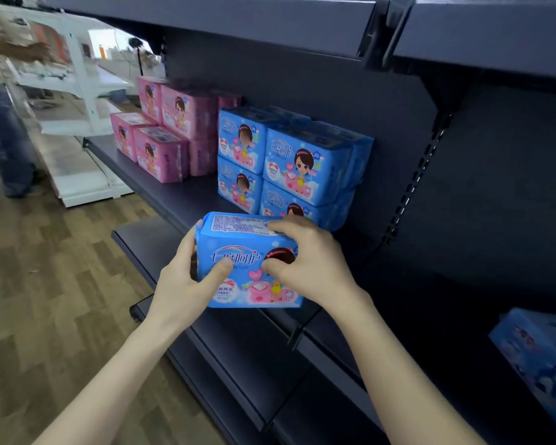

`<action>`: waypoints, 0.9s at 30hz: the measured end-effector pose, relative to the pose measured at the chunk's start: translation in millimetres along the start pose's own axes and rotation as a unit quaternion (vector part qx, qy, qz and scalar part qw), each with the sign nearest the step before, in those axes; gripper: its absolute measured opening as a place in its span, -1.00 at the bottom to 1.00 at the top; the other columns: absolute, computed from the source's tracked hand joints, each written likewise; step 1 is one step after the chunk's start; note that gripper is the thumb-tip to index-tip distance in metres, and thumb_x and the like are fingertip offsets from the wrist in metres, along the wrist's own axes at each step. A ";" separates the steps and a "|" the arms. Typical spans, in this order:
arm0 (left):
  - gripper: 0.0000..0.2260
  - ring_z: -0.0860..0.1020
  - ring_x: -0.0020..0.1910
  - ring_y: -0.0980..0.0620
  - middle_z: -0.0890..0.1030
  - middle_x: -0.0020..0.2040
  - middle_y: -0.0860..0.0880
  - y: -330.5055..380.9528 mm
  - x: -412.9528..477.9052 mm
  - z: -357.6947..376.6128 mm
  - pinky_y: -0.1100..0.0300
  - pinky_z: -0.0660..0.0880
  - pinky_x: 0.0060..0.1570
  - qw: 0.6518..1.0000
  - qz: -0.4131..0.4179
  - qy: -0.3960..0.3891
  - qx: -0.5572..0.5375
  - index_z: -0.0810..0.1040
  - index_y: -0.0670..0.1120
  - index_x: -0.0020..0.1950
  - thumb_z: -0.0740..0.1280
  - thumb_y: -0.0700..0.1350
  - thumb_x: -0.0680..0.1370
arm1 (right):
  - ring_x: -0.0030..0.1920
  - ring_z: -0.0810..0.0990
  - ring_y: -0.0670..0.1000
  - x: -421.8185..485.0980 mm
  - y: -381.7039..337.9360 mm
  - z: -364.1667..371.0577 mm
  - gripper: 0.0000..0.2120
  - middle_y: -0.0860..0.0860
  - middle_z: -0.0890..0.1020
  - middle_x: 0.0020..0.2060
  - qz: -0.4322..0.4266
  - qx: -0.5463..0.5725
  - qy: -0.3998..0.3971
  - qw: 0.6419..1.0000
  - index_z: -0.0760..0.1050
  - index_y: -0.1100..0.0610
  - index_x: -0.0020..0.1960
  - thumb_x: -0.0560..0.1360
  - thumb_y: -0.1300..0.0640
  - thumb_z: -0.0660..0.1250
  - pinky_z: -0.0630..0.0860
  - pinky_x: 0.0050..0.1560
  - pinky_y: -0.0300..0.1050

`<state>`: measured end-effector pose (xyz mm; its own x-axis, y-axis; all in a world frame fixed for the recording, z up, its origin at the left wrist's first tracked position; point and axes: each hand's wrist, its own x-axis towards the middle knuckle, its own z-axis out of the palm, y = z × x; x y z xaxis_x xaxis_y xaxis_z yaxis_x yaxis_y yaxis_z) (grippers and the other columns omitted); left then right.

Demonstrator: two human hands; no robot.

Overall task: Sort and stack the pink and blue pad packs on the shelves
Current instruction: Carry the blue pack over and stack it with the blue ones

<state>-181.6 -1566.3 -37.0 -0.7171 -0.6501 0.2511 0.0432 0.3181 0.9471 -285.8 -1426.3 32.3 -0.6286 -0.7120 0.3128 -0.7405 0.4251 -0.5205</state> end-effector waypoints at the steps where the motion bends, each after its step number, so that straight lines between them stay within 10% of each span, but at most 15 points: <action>1: -0.31 0.62 -0.02 0.17 0.61 0.04 0.17 -1.1 2.7 2.2 0.09 0.56 0.02 1.000 -0.002 0.005 -0.002 0.28 0.06 0.43 0.39 0.16 0.34 | 0.20 0.47 -0.03 3.7 2.4 0.0 -0.49 -0.04 0.50 0.20 0.000 0.002 -0.003 1.000 0.48 0.09 0.27 0.34 0.11 0.46 0.39 0.19 -0.20; 27: -0.28 0.59 -0.15 0.35 0.59 -0.14 0.42 -15.4 96.8 10.6 0.18 0.50 -0.06 0.998 0.049 -0.038 0.010 0.36 0.11 0.34 0.26 0.32 0.21 | 0.23 0.44 -0.01 58.5 9.1 3.2 -0.51 -0.05 0.44 0.24 0.077 -0.040 0.021 0.996 0.41 0.04 0.30 0.40 0.02 0.40 0.38 0.22 -0.13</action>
<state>-259.1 -1626.8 -29.4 -0.7608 -0.5610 0.3264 0.1024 0.3928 0.9139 -328.5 -1465.8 43.3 -0.7440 -0.6122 0.2676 -0.6505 0.5721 -0.4995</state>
